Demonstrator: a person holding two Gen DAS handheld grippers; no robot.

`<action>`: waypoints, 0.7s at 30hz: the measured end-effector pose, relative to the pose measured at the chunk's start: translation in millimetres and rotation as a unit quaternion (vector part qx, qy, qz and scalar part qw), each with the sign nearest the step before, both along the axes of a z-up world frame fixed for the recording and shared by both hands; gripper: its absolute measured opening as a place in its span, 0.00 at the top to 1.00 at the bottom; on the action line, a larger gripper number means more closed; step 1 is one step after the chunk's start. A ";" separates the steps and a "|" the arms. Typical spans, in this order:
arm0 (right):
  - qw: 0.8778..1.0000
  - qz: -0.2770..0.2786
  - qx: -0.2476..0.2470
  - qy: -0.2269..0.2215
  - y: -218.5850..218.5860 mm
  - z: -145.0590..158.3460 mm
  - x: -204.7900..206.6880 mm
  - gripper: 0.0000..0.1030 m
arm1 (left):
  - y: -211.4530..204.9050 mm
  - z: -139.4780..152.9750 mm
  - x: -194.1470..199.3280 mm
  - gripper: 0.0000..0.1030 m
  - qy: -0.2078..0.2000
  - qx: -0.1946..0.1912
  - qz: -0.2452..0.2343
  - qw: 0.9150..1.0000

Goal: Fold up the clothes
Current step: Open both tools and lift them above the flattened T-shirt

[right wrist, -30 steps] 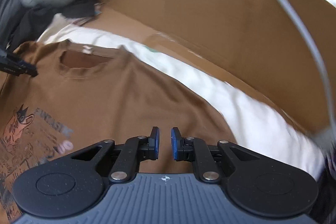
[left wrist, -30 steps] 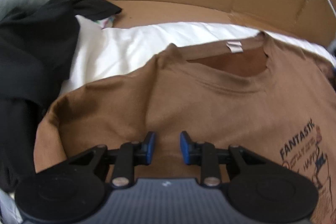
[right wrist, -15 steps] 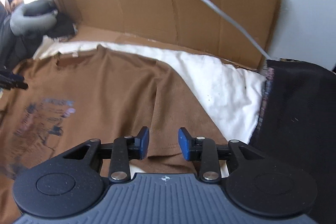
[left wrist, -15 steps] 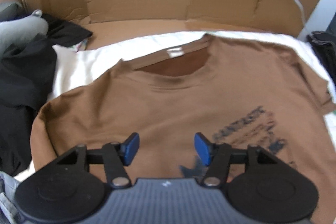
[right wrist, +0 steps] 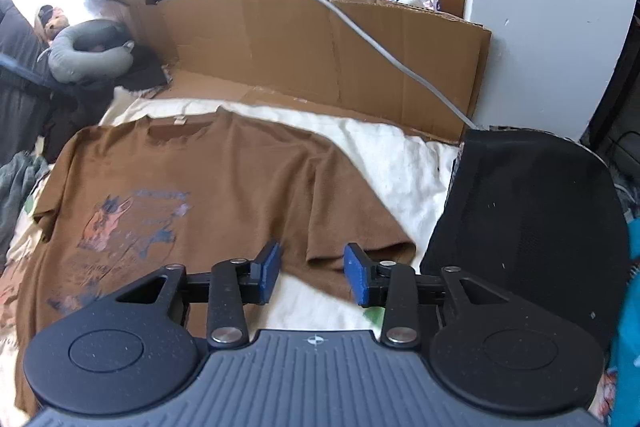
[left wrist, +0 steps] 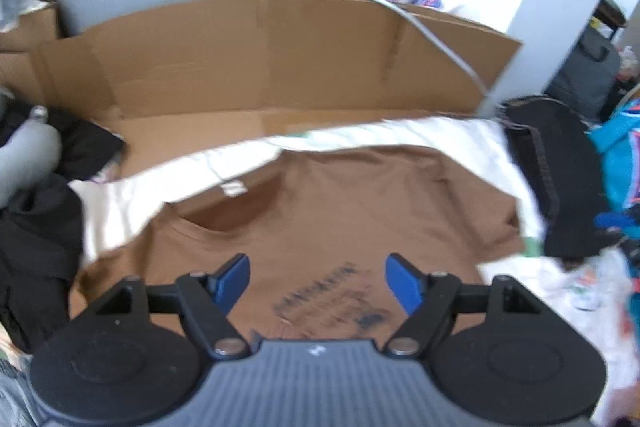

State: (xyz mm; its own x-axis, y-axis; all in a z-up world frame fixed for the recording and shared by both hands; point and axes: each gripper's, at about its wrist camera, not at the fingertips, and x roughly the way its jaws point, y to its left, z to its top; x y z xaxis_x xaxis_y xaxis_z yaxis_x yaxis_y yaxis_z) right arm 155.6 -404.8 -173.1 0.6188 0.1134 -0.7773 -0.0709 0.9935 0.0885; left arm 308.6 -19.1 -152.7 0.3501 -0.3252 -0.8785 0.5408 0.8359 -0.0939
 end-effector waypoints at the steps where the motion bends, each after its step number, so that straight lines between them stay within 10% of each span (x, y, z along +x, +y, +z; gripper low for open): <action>1: 1.000 -0.002 -0.001 -0.001 2.2 6.1 -4.8 0.55 | -5.5 8.9 -0.8 0.25 0.002 0.002 -0.003 1.000; 12: 0.997 -0.050 0.040 -0.038 -6.8 54.2 -26.9 0.39 | -73.3 80.4 -2.1 0.25 -0.004 0.030 -0.018 0.999; 21: 0.993 -0.075 0.060 -0.065 -18.2 15.0 -19.9 0.38 | -140.5 73.8 21.4 0.29 0.015 0.007 -0.018 1.000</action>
State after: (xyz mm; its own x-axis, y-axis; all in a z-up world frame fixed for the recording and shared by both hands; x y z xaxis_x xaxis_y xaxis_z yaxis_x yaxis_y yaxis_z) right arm 135.7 -423.0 -158.1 0.7294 0.1003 -0.6767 0.0584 0.9764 0.2077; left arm 330.0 -159.5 -78.9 0.3115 -0.3248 -0.8930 0.5675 0.8174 -0.0993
